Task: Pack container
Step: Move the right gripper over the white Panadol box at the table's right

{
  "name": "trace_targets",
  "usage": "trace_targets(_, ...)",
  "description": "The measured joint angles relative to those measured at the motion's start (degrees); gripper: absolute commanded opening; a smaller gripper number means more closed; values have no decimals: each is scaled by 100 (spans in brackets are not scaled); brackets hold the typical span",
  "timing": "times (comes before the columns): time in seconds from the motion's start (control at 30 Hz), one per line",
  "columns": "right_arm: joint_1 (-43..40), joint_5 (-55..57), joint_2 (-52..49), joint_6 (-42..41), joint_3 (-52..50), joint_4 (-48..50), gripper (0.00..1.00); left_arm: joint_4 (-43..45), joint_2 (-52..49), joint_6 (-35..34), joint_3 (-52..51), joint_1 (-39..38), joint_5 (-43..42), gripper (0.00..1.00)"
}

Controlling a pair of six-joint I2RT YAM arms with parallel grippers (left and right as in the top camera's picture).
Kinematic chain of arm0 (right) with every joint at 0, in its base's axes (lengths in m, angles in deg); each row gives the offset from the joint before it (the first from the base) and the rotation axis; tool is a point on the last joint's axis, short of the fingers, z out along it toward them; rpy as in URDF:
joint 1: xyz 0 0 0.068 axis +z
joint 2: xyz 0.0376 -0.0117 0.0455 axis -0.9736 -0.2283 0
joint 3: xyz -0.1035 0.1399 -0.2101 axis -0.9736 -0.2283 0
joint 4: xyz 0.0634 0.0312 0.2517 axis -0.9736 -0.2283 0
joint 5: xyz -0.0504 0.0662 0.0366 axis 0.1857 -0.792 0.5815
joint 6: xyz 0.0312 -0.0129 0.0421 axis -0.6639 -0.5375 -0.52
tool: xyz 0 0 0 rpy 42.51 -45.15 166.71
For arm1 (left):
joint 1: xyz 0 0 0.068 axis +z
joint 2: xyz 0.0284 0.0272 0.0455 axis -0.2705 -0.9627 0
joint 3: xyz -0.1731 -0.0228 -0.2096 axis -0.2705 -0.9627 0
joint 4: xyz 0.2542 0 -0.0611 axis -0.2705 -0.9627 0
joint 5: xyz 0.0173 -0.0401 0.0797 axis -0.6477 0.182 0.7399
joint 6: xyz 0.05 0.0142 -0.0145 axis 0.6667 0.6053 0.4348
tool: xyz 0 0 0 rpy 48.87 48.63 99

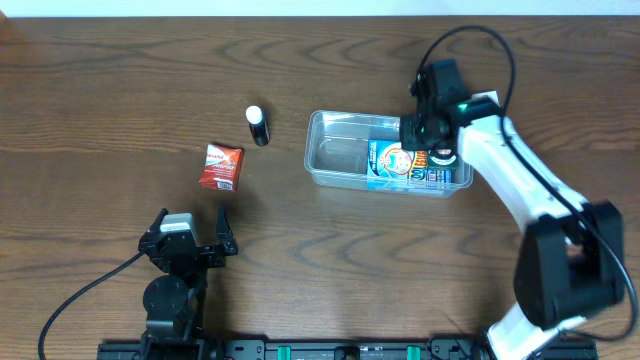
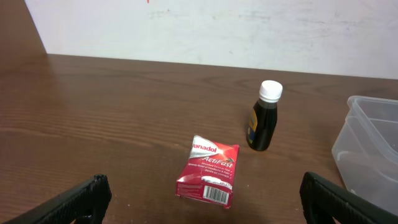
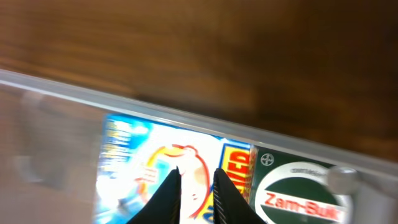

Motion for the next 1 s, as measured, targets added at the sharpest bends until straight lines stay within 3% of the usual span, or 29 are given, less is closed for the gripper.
trace_targets(0.2,-269,358,1266,164,422,-481,27,0,0,0,0,0,0,98)
trace_targets(0.4,-1351,850,2039,286,490,-1029,36,0,0,2,0,0,0,98)
trace_targets(0.67,-2577,299,1650,741,492,-1582,53,0,0,0,0,0,0,98)
trace_targets(1.0,-2684,-107,625,1534,492,-1749,75,0,0,0,0,0,0,98)
